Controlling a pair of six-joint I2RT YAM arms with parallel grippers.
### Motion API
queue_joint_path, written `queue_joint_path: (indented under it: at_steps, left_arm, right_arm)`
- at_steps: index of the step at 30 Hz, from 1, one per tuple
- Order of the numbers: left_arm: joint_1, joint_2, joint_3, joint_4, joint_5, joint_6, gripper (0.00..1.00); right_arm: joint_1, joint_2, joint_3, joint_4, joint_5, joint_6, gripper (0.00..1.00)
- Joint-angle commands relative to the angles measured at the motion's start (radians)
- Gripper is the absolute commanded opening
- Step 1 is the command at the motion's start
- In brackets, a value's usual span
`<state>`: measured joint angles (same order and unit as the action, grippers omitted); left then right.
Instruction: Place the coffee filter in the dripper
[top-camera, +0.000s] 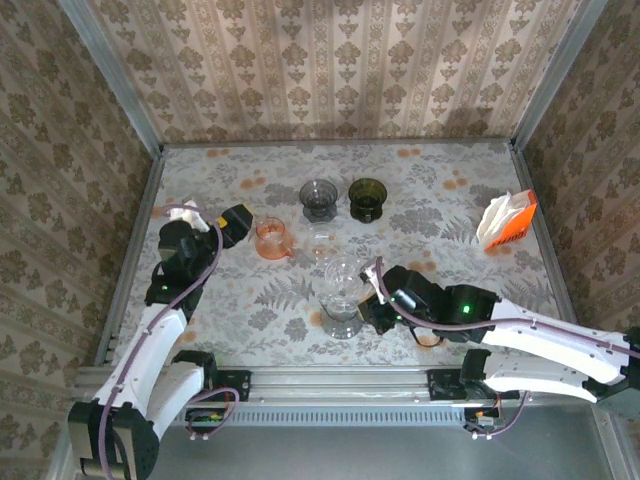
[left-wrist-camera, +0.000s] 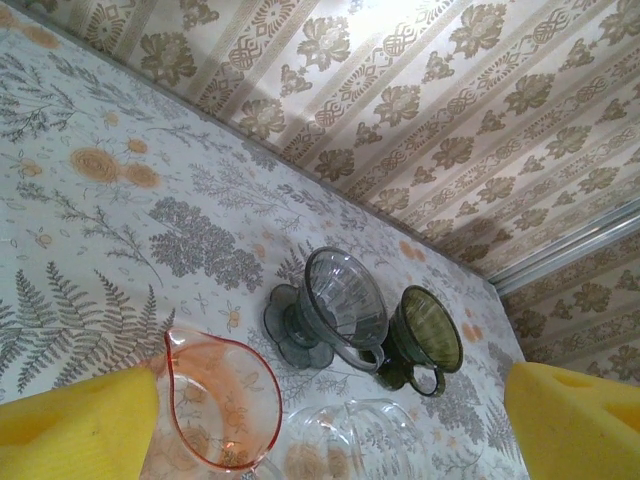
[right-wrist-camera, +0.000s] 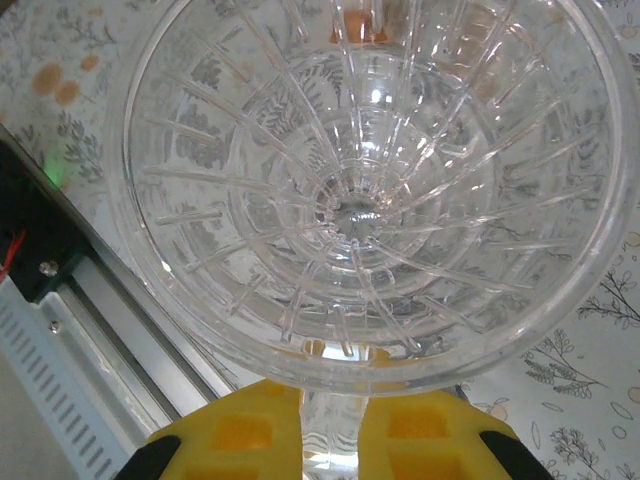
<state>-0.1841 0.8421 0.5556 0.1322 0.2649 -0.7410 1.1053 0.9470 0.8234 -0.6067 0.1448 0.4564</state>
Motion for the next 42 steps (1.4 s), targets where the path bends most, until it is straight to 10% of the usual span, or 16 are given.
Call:
queue_joint_path:
  at_steps: [1,26,34,42]
  left_arm:
    - [-0.01,-0.015,0.012,-0.02,0.007,0.002,0.91]
    - [-0.015,-0.004,0.006,-0.014,-0.001,0.006,0.91]
    - [-0.016,-0.006,0.01,-0.017,-0.003,0.006,0.91]
    - [-0.015,-0.01,0.018,-0.021,-0.003,0.009,0.91]
  right_arm:
    - [0.046,0.023,0.027,-0.039,0.1,0.013,0.05]
    - [0.13,0.113,0.07,-0.082,0.147,0.007,0.09]
    - [0.143,0.101,0.06,-0.069,0.153,0.012,0.57]
    - [0.143,0.035,0.071,-0.091,0.248,0.022,0.74]
